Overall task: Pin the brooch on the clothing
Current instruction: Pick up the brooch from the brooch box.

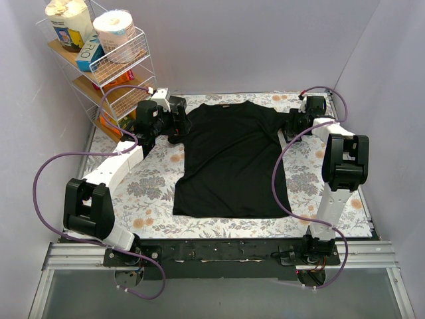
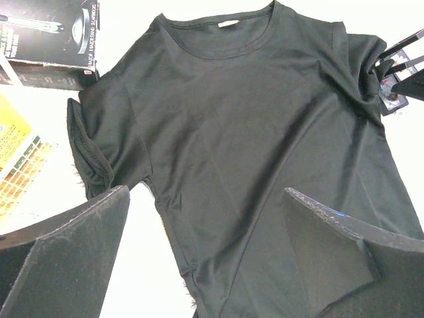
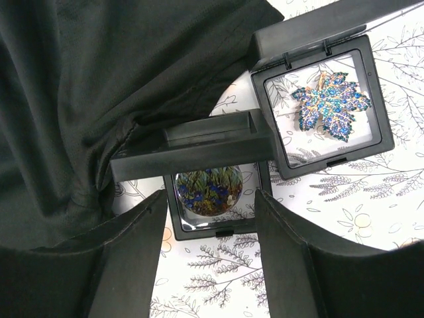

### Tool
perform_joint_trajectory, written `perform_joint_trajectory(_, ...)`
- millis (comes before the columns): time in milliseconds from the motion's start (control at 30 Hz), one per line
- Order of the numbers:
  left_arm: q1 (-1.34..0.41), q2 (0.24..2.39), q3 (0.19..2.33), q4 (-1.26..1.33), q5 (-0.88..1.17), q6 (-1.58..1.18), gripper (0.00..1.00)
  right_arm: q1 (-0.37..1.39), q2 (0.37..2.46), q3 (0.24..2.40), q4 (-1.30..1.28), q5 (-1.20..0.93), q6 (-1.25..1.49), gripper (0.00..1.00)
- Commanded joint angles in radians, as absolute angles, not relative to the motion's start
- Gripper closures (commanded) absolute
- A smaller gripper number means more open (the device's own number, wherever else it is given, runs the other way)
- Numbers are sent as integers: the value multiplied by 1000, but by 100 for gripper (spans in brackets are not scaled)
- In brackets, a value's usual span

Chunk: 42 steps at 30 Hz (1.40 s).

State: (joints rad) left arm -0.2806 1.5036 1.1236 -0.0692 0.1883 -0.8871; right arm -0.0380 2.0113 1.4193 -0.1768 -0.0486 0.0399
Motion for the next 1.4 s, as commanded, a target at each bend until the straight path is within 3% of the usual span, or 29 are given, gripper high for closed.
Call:
perform_joint_trajectory(0,-278,1448,1147,-72,195,-877,3,-37,2048,1449,-141,-32,21,37)
perform_joint_trajectory(733,-278,1448,1154,-77,204,-882,3,26,2134,1499,-186,112,14,40)
perform_joint_trajectory(1367,-278,1447,1155,-80,190,-879,2,37,2109,1476,-204,111,38,59)
